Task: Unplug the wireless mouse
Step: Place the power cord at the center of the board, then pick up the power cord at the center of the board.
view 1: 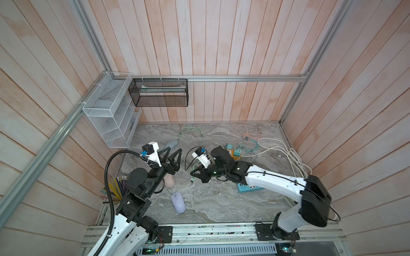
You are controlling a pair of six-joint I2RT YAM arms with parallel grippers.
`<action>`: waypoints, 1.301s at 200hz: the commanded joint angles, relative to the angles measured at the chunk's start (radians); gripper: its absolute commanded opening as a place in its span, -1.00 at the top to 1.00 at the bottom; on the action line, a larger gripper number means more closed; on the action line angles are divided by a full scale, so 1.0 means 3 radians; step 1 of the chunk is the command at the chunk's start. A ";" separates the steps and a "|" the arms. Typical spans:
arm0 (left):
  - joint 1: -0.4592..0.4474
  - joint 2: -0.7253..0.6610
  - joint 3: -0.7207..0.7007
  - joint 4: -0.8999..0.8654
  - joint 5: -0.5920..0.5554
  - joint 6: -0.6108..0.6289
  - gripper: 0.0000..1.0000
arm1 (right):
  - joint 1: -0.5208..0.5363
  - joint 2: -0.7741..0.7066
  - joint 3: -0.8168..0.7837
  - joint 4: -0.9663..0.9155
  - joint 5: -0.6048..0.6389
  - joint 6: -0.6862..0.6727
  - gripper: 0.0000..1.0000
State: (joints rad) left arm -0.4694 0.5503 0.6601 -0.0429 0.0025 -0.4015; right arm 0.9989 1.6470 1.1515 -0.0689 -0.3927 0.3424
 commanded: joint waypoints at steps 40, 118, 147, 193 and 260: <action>0.0015 -0.0344 0.0208 -0.0991 -0.0462 0.0304 -0.44 | -0.0021 0.1298 0.0983 -0.0655 0.0977 -0.0495 0.99; 0.0018 -0.0482 0.0116 -0.1005 -0.0485 0.0419 -0.45 | -0.0026 0.2086 0.1978 -0.1516 0.1869 -0.0525 0.05; 0.0020 -0.0488 0.0111 -0.0996 -0.0453 0.0433 -0.45 | -0.0024 0.2113 0.1976 -0.1585 0.1922 -0.0469 0.04; 0.0021 -0.0486 0.0110 -0.0994 -0.0432 0.0433 -0.45 | -0.0016 0.2286 0.2045 -0.1664 0.1672 -0.0429 0.47; 0.0026 -0.0429 0.0120 -0.1011 -0.0402 0.0426 -0.47 | -0.0049 0.1712 0.1660 -0.1392 0.1481 -0.0312 1.00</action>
State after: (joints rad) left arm -0.4656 0.4175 0.7025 -0.3305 -0.1349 -0.2878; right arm 0.9939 2.2593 1.7256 -0.4747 0.0986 0.2214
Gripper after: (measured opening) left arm 0.730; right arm 0.049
